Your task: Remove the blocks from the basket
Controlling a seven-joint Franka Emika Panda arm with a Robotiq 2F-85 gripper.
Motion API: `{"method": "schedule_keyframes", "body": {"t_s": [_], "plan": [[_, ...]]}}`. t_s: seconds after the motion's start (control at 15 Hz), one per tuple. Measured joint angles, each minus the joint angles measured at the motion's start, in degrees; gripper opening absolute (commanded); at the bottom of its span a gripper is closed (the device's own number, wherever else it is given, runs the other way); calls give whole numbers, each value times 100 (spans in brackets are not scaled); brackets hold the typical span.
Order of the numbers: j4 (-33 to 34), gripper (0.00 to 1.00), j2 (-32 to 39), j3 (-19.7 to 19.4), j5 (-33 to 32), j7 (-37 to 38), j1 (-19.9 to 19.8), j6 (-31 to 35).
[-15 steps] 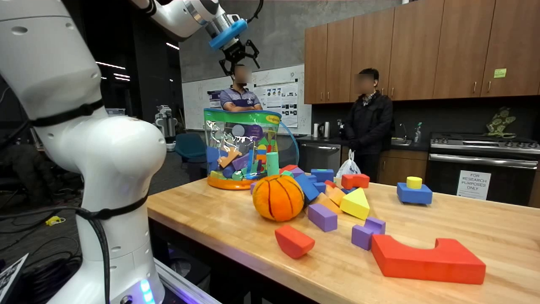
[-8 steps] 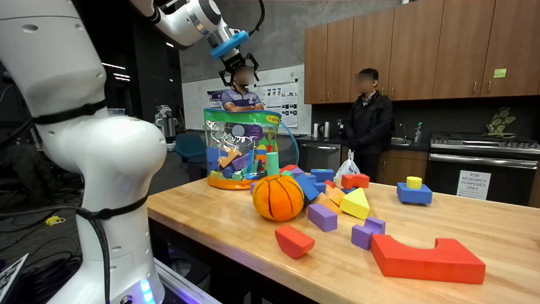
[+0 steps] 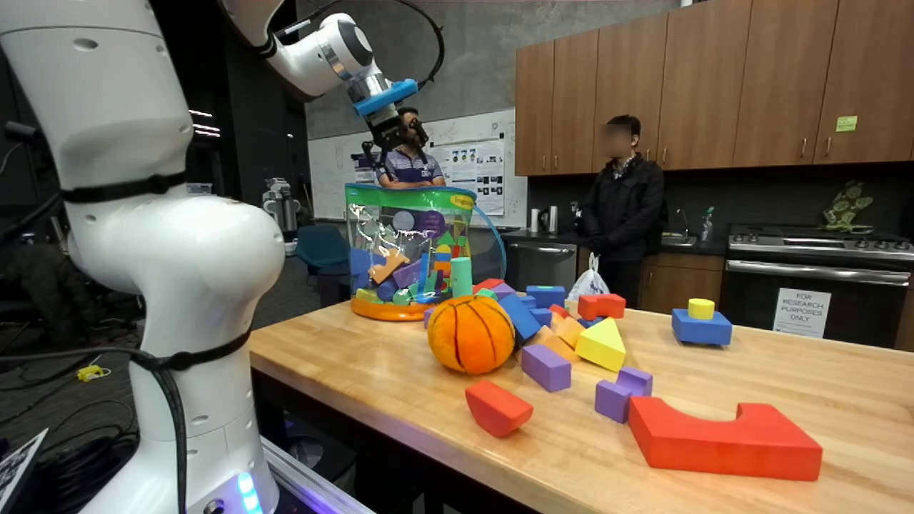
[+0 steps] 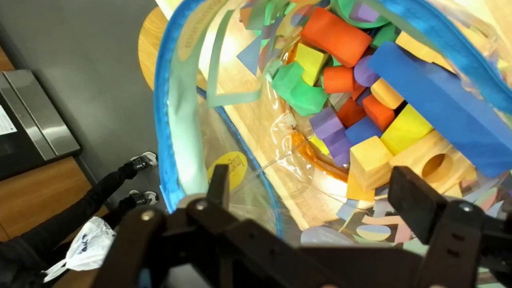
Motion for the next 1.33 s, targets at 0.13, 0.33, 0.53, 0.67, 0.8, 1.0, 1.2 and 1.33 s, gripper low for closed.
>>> {"method": "schedule_keyframes", "body": {"t_s": [0.13,0.33,0.53,0.67,0.8,1.0,1.2,1.33], "plan": [[97,100,132,2,144,-174,52,11],[180,100,317,1,606,-430,114,179],[190,100,450,2,974,-521,138,309],[191,100,496,-11,1080,-480,131,311],[188,100,506,-46,1096,-326,101,303],[166,100,507,-135,1209,-161,42,300],[122,100,521,-211,1335,-145,1,271],[112,100,529,-225,1332,-144,-17,271]]}}
